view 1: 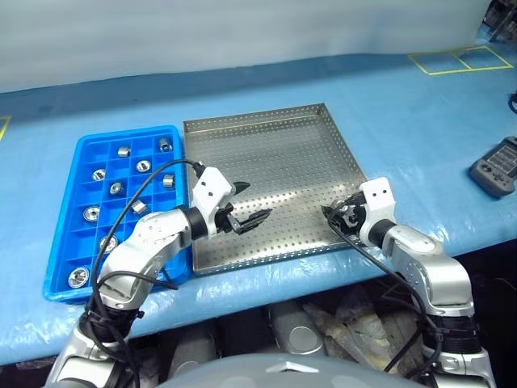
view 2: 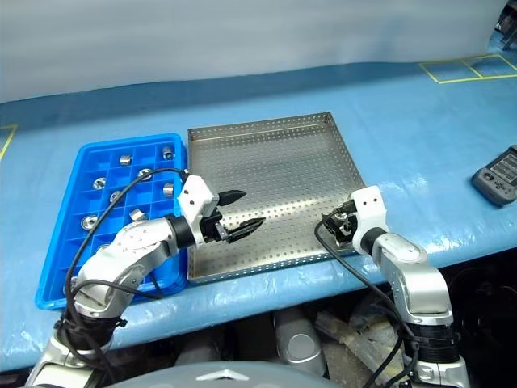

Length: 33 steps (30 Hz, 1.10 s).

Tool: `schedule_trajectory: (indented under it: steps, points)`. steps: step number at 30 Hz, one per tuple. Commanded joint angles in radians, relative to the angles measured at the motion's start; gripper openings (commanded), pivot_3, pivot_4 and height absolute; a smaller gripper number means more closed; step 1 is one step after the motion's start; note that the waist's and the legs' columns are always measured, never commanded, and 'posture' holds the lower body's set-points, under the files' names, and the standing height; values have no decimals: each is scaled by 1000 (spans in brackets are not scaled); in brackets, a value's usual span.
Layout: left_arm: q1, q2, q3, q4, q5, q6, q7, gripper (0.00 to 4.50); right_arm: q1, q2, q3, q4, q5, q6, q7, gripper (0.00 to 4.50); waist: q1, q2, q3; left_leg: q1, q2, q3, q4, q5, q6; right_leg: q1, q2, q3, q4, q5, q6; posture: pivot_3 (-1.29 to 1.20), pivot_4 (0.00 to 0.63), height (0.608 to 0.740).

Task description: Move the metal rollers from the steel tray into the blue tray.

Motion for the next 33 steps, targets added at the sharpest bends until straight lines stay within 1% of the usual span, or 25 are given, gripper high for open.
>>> schedule_trajectory:
  steps: [1, 4, 10, 16, 18, 22, 26, 28, 29, 33]
  points:
    - [-1, 4, 16, -51, 2, -8, 4, 4079, -6, -1, -16, -4, 8, -9, -8, 2631, 5, 0, 0, 0, 0, 0, 0, 0, 0, 0, 0, 0, 0, 0, 0, -259, 150, 740]
    - [-4, 4, 16, -48, 1, -9, 4, 4079, -8, -1, -15, -6, 10, -8, -11, 1750, 7, 0, 0, 0, 0, 0, 0, 0, 0, 0, 0, 0, 0, 0, 0, -260, 150, 740]
    - [-3, 4, 19, -49, -1, -9, 5, 4079, -13, -2, -21, -6, 20, -7, -15, 1719, 7, 0, 0, 0, 0, 1, 0, 0, 0, 0, 0, 2, 0, 0, 1, -260, 150, 740]
    - [12, 16, 46, -69, -9, 2, 13, 4079, -44, -3, 8, -45, 25, -26, -4, 1719, 6, 0, 0, 0, 0, 3, 0, 0, 1, 0, 1, 3, 0, 1, 1, -236, 150, 740]
    - [38, 27, 85, -94, -22, 15, 28, 4079, -71, 3, 33, -61, 38, -44, 20, 1719, 6, 0, 0, 0, 0, 4, 0, 0, 1, -1, 1, 4, 0, 1, 1, -223, 150, 740]
    - [144, 55, 199, -180, -55, 48, 60, 4079, -145, 20, 114, -72, 58, -73, 79, 1719, 3, 0, 0, 2, 4, 7, -1, -1, 1, -1, 5, 9, 0, 1, 1, -181, 150, 740]
    - [271, 94, 364, -274, -90, 93, 90, 4079, -255, 58, 223, -20, 61, -119, 155, 1719, 17, -2, 1, 2, 7, 9, -1, -1, 1, -2, 10, 14, 0, 1, 2, -109, 150, 740]
    - [330, 115, 443, -320, -98, 113, 107, 4079, -314, 86, 272, 22, 58, -144, 192, 1719, 33, -3, 2, 3, 8, 9, -1, -2, 1, -2, 11, 14, 0, 1, 2, -71, 150, 740]
    - [355, 120, 480, -344, -103, 124, 118, 4079, -341, 99, 297, 43, 55, -155, 211, 1719, 47, -3, 2, 7, 9, 9, -1, -2, 1, -3, 12, 14, 0, 2, 2, -49, 150, 740]
    - [436, 127, 591, -421, -111, 155, 157, 4079, -415, 143, 367, 112, 46, -191, 265, 1719, 99, -4, 3, 7, 9, 8, -1, -3, 1, -3, 11, 14, -1, 2, 1, 19, 150, 740]
